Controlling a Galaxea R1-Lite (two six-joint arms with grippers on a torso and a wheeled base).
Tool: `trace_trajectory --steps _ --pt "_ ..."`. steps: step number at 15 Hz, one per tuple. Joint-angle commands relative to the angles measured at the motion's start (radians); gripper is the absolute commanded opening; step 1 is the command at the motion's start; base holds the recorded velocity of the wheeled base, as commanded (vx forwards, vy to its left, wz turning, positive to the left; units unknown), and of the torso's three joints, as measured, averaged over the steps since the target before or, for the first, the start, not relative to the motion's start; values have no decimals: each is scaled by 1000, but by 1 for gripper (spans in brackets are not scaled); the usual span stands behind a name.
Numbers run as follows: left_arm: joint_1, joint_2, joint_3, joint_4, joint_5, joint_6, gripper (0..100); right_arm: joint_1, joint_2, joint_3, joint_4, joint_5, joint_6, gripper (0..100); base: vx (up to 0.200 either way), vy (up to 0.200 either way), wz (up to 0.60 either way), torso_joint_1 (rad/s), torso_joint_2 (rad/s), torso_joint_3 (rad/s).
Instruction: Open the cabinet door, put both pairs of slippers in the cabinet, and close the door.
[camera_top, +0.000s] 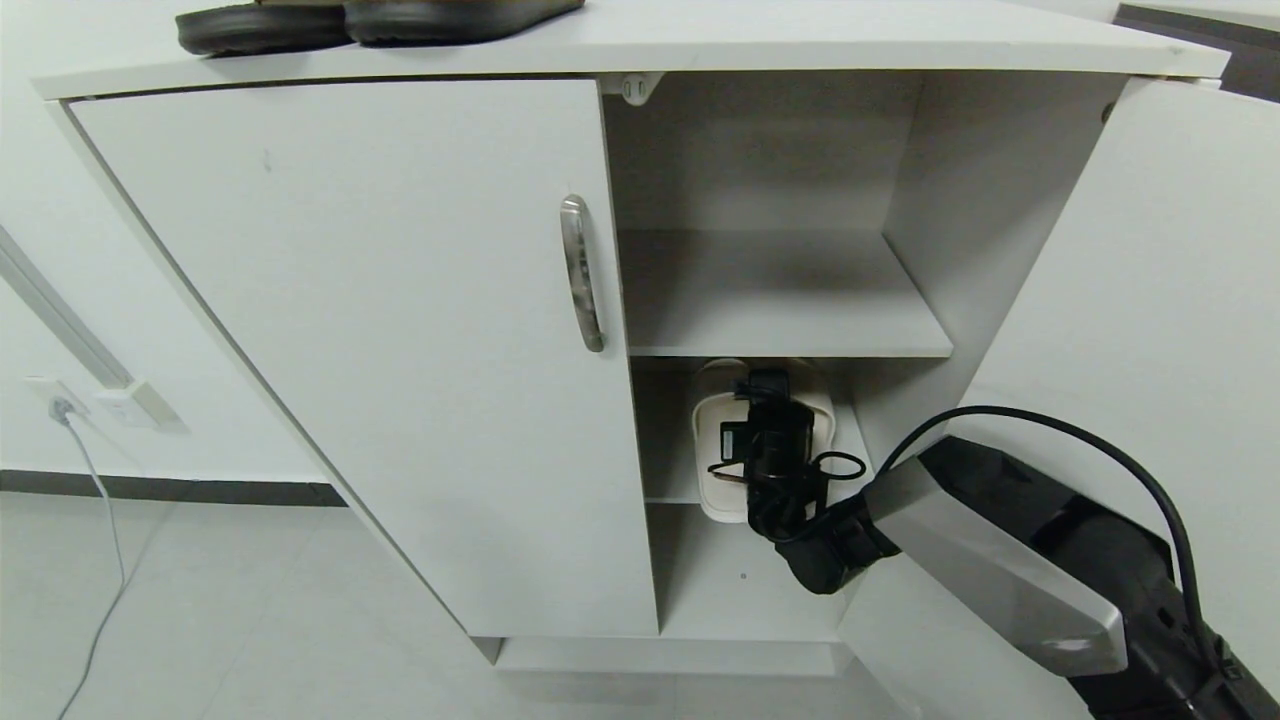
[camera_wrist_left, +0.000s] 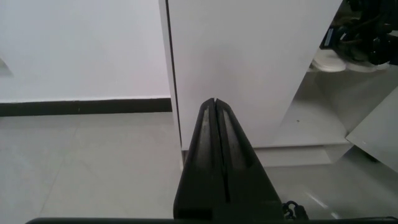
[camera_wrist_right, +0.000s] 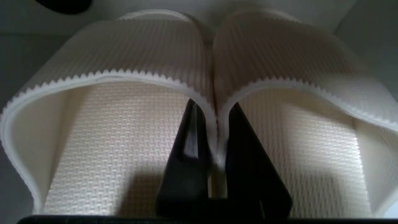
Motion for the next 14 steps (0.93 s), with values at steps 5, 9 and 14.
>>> trace_trajectory --steps 5,9,14 --pt "0 0 0 0 0 0 0 -3 3 -7 40 0 0 0 0 0 0 0 0 0" --pt "0 2 0 0 0 0 0 -5 2 -6 42 -1 0 100 0 0 0 0 0 0" --pt "0 2 0 0 0 2 0 23 -99 183 -12 -1 -2 100 0 0 0 0 0 0"
